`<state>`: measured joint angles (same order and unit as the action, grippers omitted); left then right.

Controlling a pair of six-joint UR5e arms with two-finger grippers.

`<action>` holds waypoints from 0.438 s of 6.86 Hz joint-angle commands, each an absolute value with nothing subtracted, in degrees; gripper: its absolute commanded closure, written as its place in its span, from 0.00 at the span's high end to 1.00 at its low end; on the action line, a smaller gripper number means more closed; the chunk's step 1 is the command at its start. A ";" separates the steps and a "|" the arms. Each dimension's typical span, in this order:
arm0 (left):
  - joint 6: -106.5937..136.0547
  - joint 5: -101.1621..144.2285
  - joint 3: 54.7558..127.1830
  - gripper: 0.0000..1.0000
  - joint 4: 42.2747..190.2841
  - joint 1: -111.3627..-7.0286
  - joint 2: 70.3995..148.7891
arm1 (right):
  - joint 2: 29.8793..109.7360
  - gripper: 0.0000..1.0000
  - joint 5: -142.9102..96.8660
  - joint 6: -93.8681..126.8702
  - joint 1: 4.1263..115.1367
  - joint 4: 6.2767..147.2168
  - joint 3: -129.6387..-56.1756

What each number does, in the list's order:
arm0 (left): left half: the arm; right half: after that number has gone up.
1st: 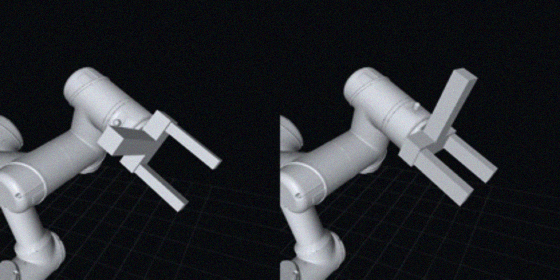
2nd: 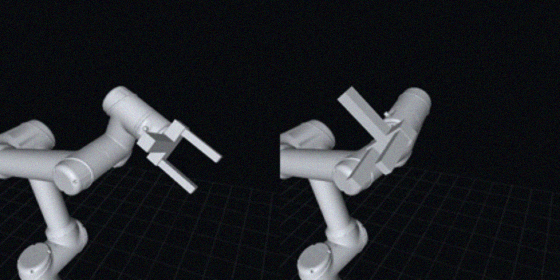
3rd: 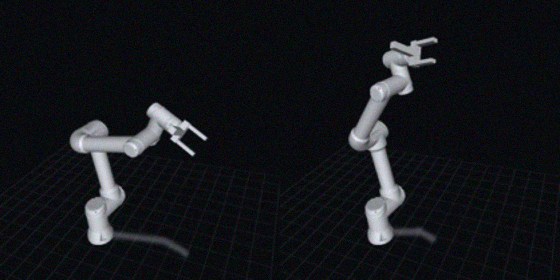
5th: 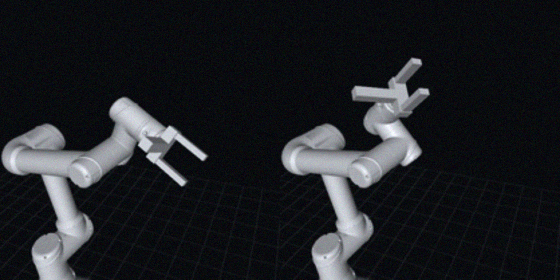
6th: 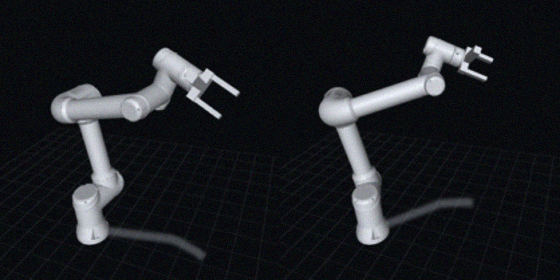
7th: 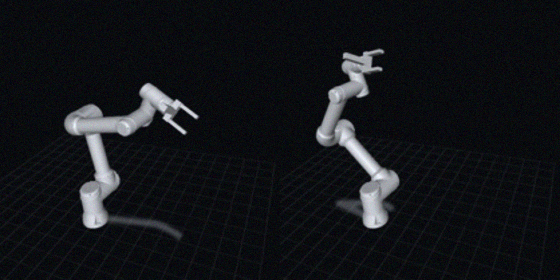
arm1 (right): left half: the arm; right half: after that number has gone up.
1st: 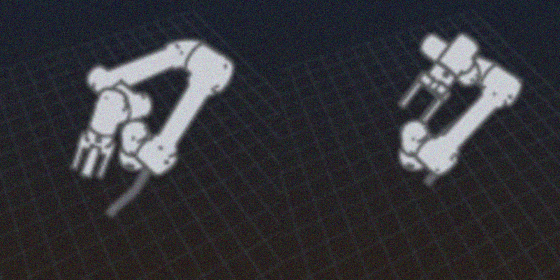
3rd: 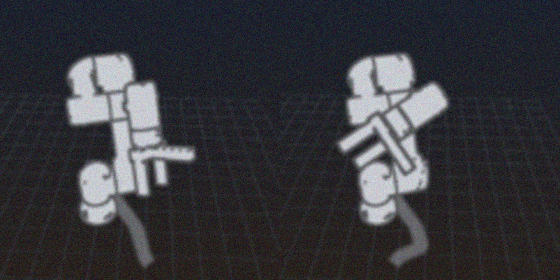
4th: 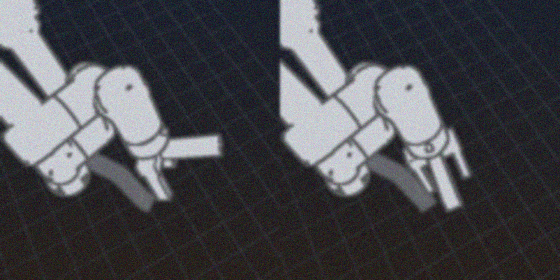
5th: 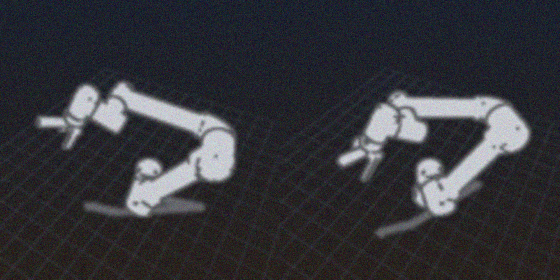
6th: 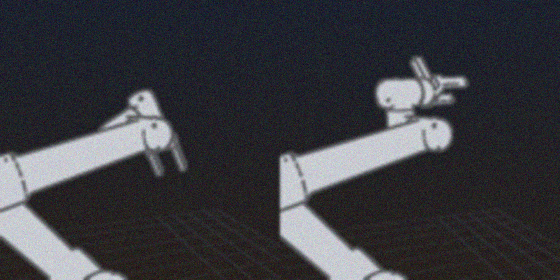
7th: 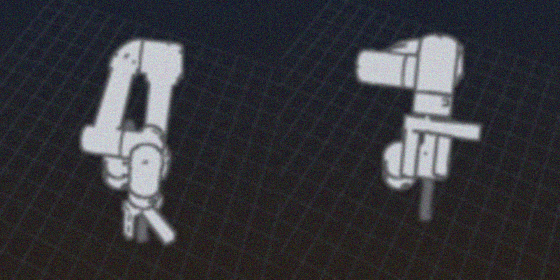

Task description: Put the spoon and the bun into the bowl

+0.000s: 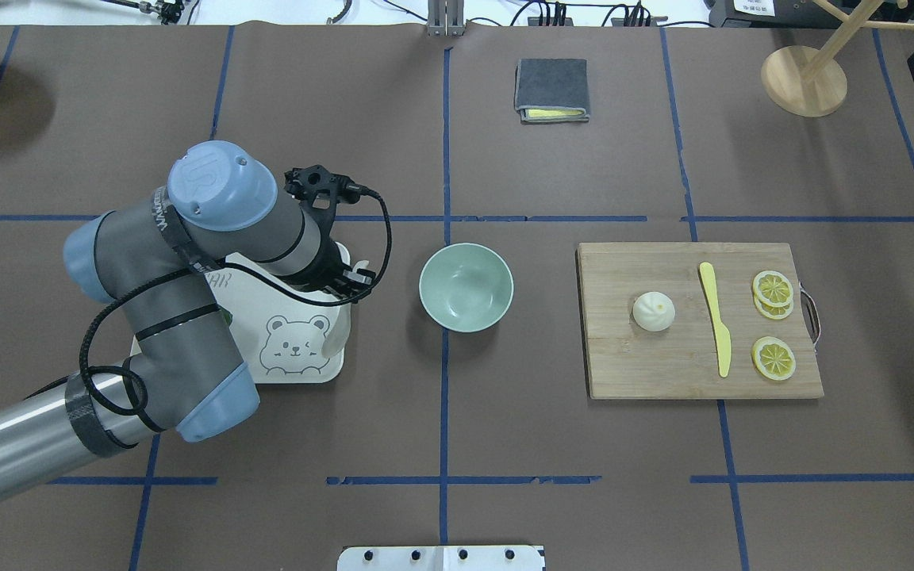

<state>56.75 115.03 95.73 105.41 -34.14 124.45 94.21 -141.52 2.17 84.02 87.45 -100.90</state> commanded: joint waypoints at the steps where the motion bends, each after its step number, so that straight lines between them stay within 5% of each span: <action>1: 60.47 114.70 91.00 0.00 113.17 -33.84 131.88 | 94.13 1.00 -141.77 2.89 84.02 87.45 -101.07; 3: 60.47 113.13 82.82 0.00 119.41 -33.66 136.84 | 93.78 1.00 -143.08 8.94 82.98 87.19 -101.69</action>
